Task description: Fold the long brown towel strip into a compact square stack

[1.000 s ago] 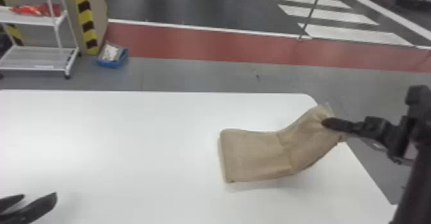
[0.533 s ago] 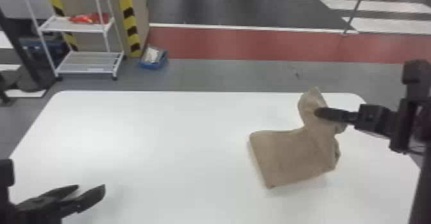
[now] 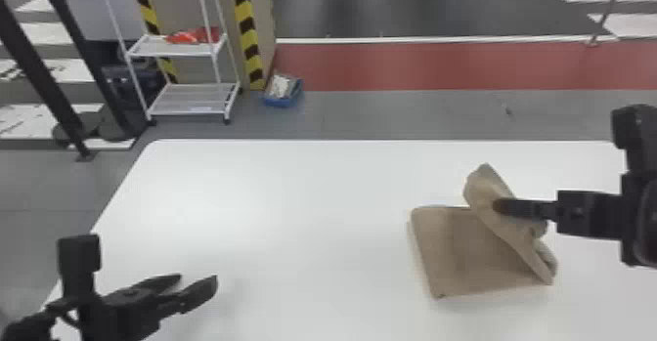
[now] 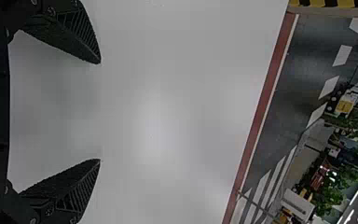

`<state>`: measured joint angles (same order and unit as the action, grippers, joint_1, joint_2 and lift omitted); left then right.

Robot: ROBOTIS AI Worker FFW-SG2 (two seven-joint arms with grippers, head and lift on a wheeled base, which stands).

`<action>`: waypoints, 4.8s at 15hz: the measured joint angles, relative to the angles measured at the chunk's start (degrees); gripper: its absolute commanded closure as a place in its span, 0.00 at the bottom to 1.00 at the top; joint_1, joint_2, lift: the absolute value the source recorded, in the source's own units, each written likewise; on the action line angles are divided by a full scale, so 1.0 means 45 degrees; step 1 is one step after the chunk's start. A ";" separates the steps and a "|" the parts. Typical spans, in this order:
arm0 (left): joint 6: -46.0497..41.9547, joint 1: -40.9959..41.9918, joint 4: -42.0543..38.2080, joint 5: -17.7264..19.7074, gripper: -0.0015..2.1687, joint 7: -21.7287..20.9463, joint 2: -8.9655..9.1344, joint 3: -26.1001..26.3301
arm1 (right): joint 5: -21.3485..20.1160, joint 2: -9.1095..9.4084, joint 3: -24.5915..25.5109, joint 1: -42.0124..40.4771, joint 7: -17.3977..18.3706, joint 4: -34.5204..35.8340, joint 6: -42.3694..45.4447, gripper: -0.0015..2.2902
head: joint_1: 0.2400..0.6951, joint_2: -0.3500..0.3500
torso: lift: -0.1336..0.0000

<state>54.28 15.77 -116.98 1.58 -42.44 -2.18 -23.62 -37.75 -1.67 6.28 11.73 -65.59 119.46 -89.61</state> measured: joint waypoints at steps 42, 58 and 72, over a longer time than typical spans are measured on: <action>-0.0075 -0.0151 -0.0267 -0.0078 0.07 0.0100 -0.0002 0.0327 | 0.2566 0.0371 -0.1077 -0.3671 -0.0235 0.2213 0.0256 0.43 | 1.00 0.81 | 0.07; -0.0076 -0.0062 -0.0218 -0.0078 0.07 0.0017 0.0017 0.0405 | 0.5967 0.0371 -0.2493 -0.3345 0.3446 -0.0667 0.6183 0.30 | 1.00 0.91 | 0.07; -0.0119 0.0011 -0.0196 -0.0094 0.07 0.0047 0.0023 0.0474 | 0.7581 0.0371 -0.2758 -0.3455 0.3346 -0.1952 0.8815 0.03 | 1.00 0.98 | 0.07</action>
<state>53.74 15.82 -117.86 1.16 -42.23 -2.08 -21.48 -3.63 0.00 -6.13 -3.82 -50.53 110.68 -49.94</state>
